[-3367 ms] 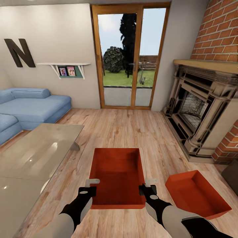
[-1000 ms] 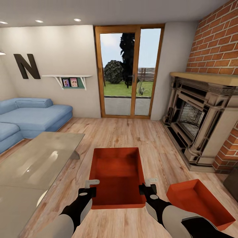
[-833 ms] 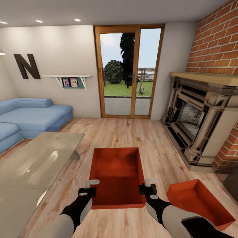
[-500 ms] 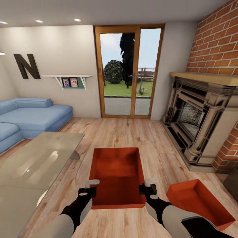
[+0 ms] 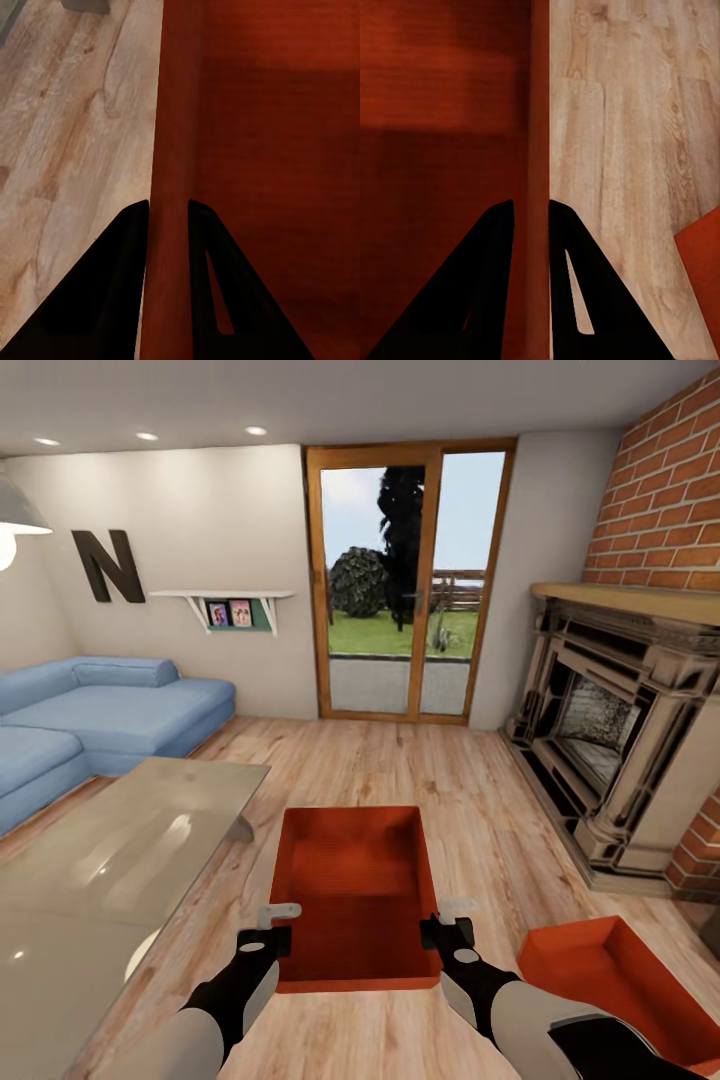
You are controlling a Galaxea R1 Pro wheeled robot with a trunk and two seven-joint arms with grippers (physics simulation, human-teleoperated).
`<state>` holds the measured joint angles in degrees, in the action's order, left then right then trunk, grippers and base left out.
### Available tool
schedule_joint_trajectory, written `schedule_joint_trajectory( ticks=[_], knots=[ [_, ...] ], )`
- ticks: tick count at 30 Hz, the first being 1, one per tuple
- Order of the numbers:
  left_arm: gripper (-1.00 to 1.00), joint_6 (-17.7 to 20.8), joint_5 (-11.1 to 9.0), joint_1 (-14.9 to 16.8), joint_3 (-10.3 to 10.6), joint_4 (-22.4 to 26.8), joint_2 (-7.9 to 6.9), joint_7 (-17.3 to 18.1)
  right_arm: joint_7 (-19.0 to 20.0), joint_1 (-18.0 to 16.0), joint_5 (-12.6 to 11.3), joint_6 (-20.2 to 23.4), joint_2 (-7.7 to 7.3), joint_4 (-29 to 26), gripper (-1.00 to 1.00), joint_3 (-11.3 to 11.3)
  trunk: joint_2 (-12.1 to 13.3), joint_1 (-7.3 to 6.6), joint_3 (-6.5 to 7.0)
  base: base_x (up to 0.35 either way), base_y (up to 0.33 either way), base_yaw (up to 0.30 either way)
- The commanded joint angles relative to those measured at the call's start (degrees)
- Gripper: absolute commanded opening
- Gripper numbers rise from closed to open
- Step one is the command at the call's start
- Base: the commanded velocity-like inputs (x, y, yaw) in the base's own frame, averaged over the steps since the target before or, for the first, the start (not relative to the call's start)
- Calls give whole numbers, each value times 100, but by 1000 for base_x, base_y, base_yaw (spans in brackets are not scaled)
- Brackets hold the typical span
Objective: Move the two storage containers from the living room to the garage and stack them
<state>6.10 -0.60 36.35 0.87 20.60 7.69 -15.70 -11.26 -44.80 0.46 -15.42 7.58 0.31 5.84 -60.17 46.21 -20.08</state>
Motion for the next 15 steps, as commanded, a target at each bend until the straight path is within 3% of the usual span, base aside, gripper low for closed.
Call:
schedule_joint_trajectory(
  ticks=[1, 15],
  knots=[
    [-100, 41, 77, 3, -113, 23, 4, -48, -8, -2, 95, 13, 24, 4, -100, -172, -4, 0, 2, 0, 0, 79],
    [-100, 41, 77, 3, -113, 23, 4, -48, -8, -2, 95, 13, 24, 4, -100, -177, -4, 0, 126, 0, 0, 11]
  ],
)
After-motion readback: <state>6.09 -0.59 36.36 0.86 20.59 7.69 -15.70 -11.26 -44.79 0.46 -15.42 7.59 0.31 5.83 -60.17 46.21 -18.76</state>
